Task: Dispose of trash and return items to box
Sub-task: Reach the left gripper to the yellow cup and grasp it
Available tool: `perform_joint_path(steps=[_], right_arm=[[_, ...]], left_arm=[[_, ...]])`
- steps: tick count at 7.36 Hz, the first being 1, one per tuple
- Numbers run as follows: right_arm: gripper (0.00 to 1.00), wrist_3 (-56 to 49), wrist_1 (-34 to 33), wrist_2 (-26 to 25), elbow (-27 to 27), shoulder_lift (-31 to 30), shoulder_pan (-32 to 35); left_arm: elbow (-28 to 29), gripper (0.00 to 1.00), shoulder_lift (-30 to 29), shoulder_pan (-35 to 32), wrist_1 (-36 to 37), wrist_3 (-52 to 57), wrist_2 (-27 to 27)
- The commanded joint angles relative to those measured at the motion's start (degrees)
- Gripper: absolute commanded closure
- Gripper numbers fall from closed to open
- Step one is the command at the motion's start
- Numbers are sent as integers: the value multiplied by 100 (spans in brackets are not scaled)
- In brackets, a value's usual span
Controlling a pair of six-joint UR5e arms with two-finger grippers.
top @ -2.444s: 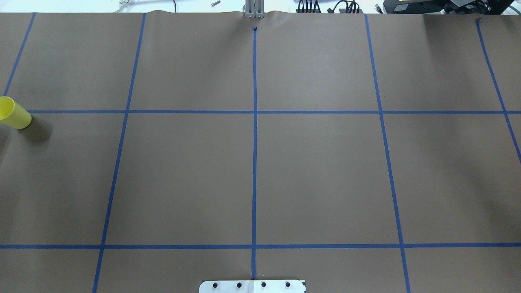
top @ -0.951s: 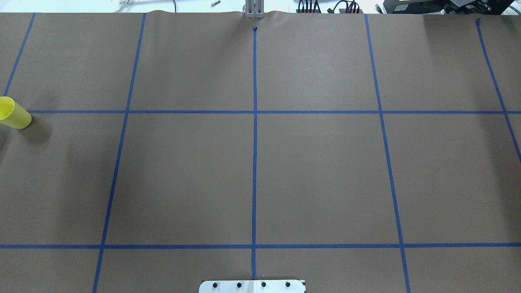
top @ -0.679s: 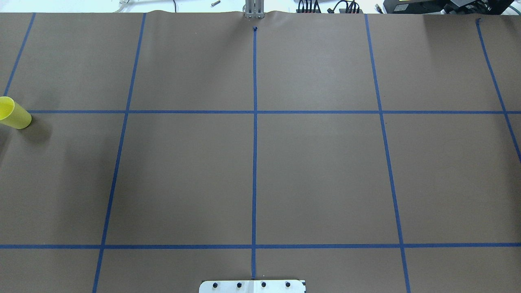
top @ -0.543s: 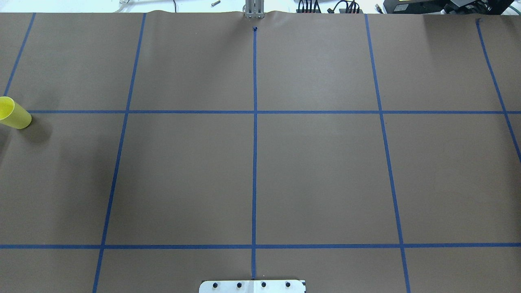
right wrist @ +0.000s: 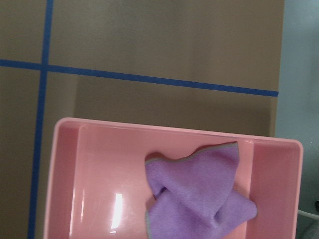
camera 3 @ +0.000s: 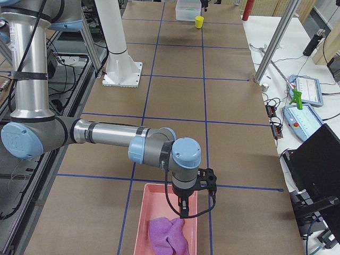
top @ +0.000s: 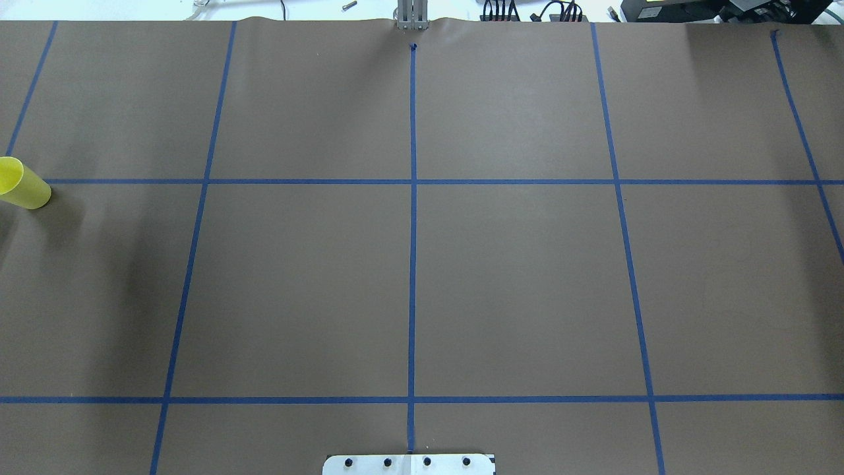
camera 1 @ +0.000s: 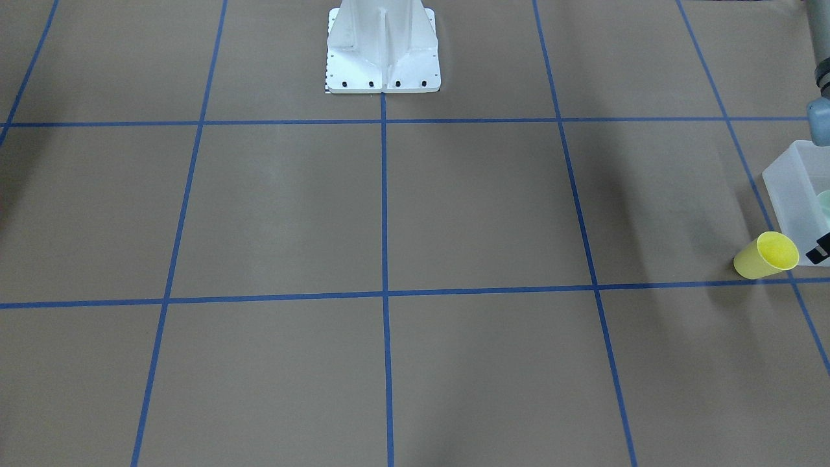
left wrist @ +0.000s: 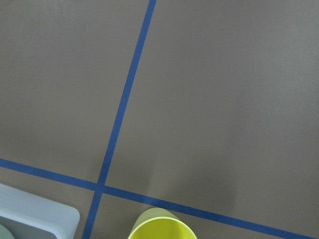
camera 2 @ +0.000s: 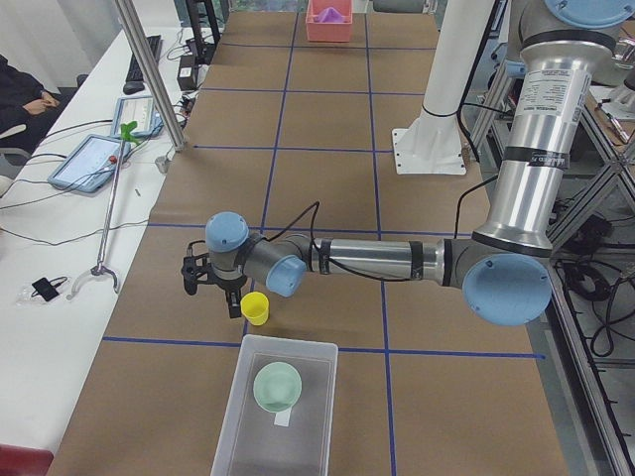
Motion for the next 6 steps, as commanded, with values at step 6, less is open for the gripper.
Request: perform_joint_path(steps=[6], right_arm=[[0,730,-894,584,1172,-29,-472]], left_arm=[[103,27,386,469,-395,-164,147]])
